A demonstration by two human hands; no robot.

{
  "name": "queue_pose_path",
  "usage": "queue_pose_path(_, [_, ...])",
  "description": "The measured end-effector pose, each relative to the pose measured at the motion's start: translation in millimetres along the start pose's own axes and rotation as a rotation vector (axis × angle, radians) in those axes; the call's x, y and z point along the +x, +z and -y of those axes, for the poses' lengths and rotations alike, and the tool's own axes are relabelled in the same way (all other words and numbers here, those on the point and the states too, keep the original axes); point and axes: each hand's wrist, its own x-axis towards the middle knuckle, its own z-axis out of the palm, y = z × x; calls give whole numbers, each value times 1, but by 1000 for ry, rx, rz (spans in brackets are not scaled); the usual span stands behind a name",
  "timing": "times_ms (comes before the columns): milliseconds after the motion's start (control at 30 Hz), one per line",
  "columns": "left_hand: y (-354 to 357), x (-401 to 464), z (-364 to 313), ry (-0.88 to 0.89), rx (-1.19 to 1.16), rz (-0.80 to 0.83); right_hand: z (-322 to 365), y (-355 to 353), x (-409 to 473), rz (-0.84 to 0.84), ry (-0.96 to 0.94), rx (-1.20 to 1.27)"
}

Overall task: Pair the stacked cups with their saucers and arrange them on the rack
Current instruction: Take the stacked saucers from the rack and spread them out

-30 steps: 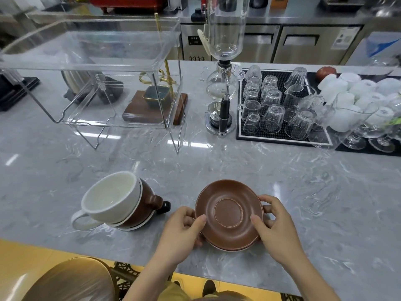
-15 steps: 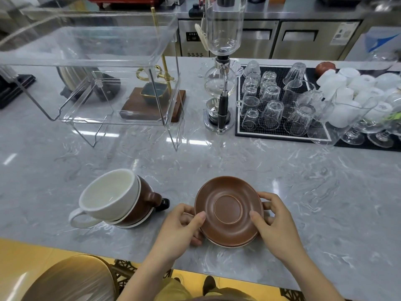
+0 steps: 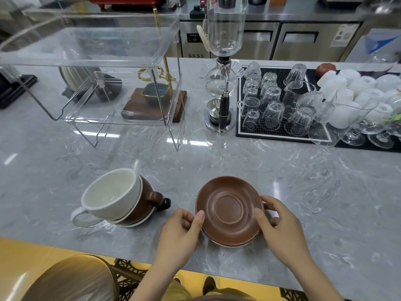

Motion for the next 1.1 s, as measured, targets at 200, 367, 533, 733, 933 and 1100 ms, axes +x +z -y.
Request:
queue_pose_path(200, [-3, -4, -5, 98, 105, -42, -1, -9, -1, -129, 12, -92])
queue_pose_path(367, [-3, -5, -9, 100, 124, -17, -2, -11, -1, -104, -1, -135])
queue_pose_path(533, [-3, -4, -9, 79, 120, -4, -5, -9, 0, -73, 18, -194])
queue_pose_path(733, [-4, -3, -9, 71, 109, 34, -3, -5, -1, -50, 3, -247])
queue_pose_path(933, [-6, -3, -12, 92, 119, 33, -1, -7, 1, -23, 11, -287])
queue_pose_path(1100, [-5, -4, -12, 166, 206, -9, 5, -6, 5, 6, 0, -336])
